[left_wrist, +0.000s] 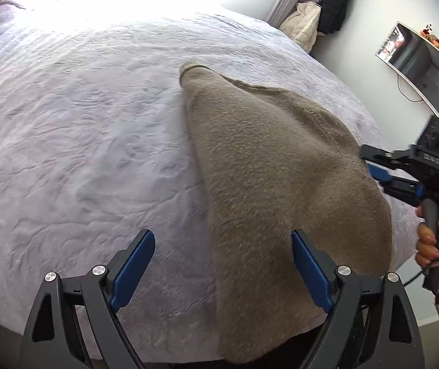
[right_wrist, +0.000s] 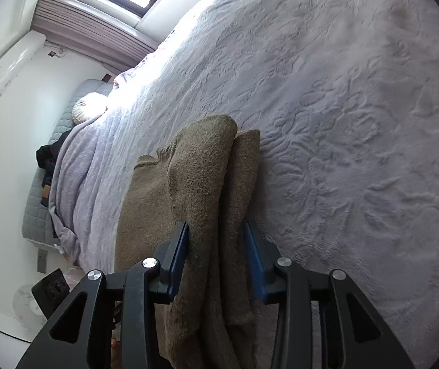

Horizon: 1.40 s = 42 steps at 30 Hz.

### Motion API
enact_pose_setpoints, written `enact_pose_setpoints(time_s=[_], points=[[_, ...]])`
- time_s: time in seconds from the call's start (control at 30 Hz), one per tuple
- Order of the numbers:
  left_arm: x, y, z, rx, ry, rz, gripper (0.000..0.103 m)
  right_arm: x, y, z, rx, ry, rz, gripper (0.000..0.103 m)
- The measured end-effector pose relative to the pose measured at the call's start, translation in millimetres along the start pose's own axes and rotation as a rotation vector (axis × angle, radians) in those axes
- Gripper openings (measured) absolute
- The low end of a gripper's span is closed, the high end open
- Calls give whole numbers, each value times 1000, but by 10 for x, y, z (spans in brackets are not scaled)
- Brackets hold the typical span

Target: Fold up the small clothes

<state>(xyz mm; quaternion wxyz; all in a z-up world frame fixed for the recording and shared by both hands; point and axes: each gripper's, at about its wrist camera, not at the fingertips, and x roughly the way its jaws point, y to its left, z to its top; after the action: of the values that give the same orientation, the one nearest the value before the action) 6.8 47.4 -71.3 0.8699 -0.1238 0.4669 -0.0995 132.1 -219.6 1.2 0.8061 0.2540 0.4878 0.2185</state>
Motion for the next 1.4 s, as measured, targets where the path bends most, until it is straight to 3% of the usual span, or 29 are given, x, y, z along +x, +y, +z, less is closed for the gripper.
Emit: enact_pose_setpoints(time_s=[0.03,0.2,0.37,0.43,0.5,0.57,0.67,0.8,0.93,1.1,1.2,1.4], points=[[-68,139,-39,6,-9,17,90,-84,83,-39,-38,-20,-4,42],[-308,10,-214,88,-70,167,90,-383,494,-304,-159,-69,55,41],[-376,-134,-206,115,-92,198,90,-212,795,-569,-260,-36,9,41],[-413,-142,-209,107,-98,205,90,-100,758,-650,-276,-12,-24,41],[-414,-150,-230,100,-97,219,103,8,622,-739,-261,18,-84,41],[-445,-181,-269,100,-100,227,103,117,410,-755,-225,35,-118,36],[-438,-188,-305,103,-94,237,103,107,177,-817,-150,-1,-95,26],[-382,-211,-325,106,-62,272,103,-47,34,-911,-63,-33,-47,26],[-369,-257,-351,101,-56,288,103,-195,160,-980,-89,-40,-92,35],[-369,-350,-370,104,-61,302,103,-297,447,-1015,-155,-64,-210,69],[-379,-399,-377,117,-63,322,103,-337,567,-1024,-189,-77,-303,79],[-380,-399,-375,109,-50,339,103,-420,635,-1001,-200,-116,-396,84]])
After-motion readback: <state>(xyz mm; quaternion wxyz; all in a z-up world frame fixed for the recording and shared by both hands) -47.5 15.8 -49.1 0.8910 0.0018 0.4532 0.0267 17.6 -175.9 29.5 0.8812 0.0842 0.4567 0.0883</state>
